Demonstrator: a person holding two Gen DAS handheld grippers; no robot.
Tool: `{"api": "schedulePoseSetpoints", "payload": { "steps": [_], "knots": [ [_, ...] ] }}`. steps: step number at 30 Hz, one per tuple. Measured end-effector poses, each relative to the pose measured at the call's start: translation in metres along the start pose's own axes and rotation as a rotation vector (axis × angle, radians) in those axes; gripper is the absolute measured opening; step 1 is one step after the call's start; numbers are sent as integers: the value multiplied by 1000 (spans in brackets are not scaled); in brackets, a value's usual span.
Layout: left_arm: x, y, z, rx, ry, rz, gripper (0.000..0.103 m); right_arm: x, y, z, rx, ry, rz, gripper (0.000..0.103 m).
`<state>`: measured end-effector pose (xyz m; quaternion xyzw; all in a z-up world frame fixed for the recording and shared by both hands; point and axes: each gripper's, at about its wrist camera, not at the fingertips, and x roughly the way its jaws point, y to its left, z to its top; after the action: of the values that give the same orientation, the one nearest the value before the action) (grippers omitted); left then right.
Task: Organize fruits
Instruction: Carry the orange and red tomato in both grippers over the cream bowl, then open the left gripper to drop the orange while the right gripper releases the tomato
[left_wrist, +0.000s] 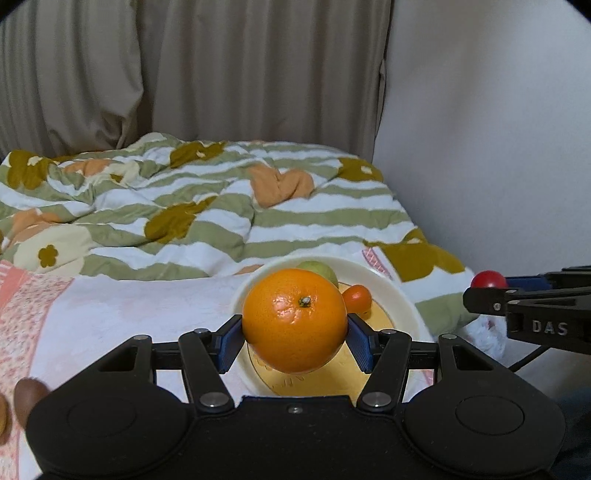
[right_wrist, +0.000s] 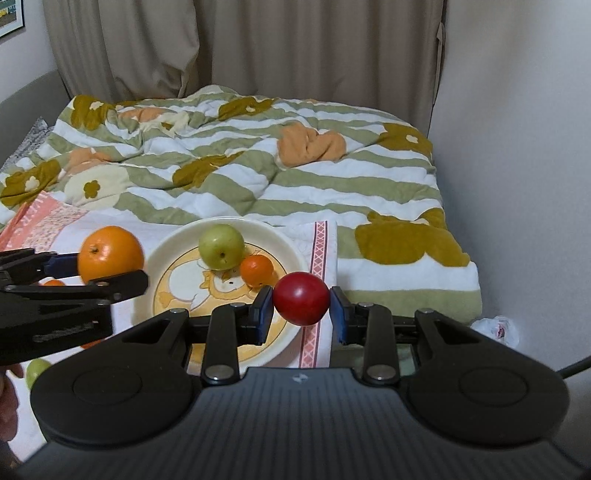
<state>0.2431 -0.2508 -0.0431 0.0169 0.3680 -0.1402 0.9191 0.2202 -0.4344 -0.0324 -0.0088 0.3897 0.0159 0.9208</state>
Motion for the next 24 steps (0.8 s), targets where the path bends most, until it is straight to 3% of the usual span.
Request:
{"api": "schedulePoseSetpoints", "payload": {
  "steps": [10,19,21,23,24],
  "knots": [
    [74,2,3,95,102,48,63,50,-1,4,23,67,-16,48],
    [102,-2,4,152,154,69,64,64,-7,6,47,88,-39,48],
    [101,-3,5,157,142,73,71,64,-8,7,48,90,-42,48],
    [94,-5,7,153,116,57,101,64,-8,7,47,88,-47,48],
    [89,-5,8,149,94,52,103,63,-9,8,48,86,-47,48]
  ]
}}
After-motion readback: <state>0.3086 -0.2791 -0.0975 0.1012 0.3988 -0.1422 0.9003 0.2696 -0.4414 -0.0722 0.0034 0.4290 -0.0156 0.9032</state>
